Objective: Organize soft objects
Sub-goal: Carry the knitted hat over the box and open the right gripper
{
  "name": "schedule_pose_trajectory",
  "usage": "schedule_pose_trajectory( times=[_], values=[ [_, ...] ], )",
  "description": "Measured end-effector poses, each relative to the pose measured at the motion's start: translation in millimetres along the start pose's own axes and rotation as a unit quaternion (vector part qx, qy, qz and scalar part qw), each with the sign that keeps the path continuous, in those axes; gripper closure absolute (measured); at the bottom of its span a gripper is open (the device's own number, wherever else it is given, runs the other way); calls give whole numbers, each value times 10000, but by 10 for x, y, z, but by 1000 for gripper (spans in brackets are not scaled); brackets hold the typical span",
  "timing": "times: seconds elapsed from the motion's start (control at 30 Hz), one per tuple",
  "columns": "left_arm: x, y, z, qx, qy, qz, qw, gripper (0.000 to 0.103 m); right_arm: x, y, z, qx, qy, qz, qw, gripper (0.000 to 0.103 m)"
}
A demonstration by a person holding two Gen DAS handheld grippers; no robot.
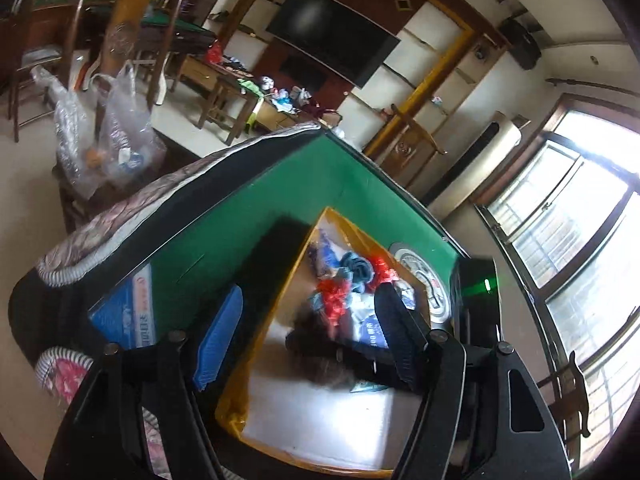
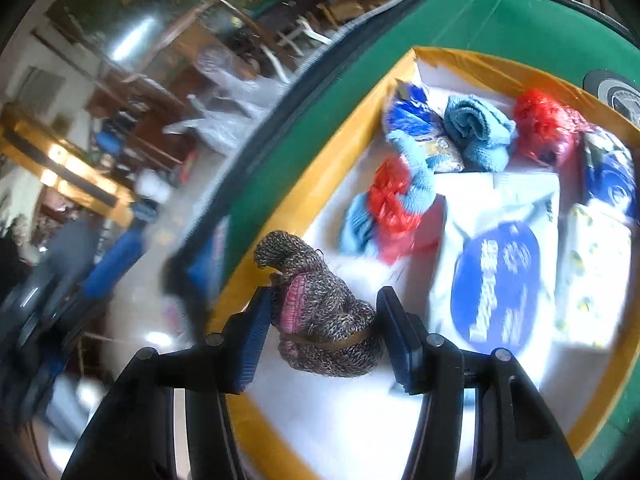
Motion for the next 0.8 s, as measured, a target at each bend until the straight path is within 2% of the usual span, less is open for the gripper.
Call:
schedule_pose_trajectory(
  times=[0.23,0.33,0.47,0.6,0.7,0.8],
  values=[
    [-11,20,-47,-14,20,114,9999,35,412,-127,144,-702,-106,305,9970,54],
    [-52,53,-39,31,-26,166,9999,35,475,-104,179,-1088,4,521,9927,52],
    [-97,47,40,93,-165,197,9996,35,455,-43,81,-883,-61,627,9941,51],
    [-165,-7,154,16,-288,124,9995,35,320,296,49,-509,-196,937,9941,45],
    [-256,-78,267,-86,-352,-63,9993,35,226,645,166,-396,-298,1243,9910,43],
    [-350,-130,454,-221,-534,-230,9981,35,82,1013,446,-473,-441,1515,9863,43]
  ],
)
Point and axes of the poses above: each gripper's, at about its wrist camera, not at the fingertips, and y roughly against the way its jaws point, z to its right, x to its top, the point moved 8 cm from there along -y, roughly the way its jaws point
